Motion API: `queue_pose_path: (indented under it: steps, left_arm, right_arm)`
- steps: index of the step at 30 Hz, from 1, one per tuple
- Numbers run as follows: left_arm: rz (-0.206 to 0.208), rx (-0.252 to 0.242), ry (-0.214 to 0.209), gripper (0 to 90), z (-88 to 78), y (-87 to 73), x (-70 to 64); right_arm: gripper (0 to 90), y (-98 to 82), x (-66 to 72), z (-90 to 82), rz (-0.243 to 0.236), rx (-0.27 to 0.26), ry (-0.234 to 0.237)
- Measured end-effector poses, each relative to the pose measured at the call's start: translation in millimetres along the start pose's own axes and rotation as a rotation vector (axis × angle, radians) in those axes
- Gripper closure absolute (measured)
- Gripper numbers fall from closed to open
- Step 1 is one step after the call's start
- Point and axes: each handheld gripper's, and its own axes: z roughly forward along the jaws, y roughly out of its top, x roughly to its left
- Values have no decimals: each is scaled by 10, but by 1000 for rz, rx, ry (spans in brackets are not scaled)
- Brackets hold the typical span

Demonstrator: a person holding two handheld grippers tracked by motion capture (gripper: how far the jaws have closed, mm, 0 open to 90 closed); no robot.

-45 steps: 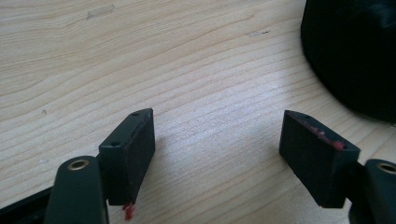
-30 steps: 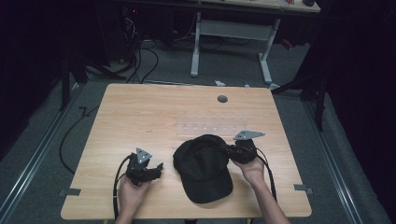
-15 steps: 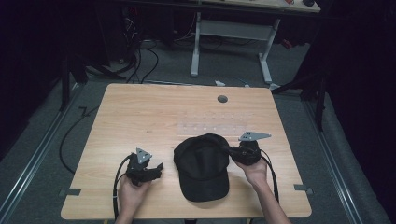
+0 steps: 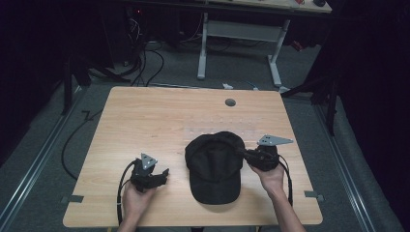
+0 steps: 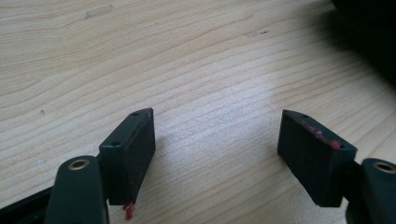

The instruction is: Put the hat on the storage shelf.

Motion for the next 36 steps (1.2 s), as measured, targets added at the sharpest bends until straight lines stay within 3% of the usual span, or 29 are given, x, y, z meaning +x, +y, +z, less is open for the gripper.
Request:
queue_pose_path:
  steps: [5,13,18,22,23,29,36]
  left_arm:
    - [7,13,-15,279,-14,-4,-10]
    - [-62,77,-74,283,-56,70,-23]
    - [-79,76,-144,281,-137,114,-101]
    - [-105,95,-222,271,-205,187,-217]
    - [-105,95,-222,268,-205,187,-217]
    - [-107,134,-313,257,-257,266,-387]
    - [-114,163,-371,246,-279,332,-498]
  right_arm:
    - [878,36,11,-87,-5,-26,1]
    - [878,78,34,-176,-25,-55,-5]
    - [878,136,72,-230,-43,-75,-5]
    - [879,186,105,-273,-59,-95,0]
    - [879,195,112,-282,-59,-99,2]
    - [879,254,146,-343,-70,-135,18]
    - [879,315,172,-394,-82,-160,34]
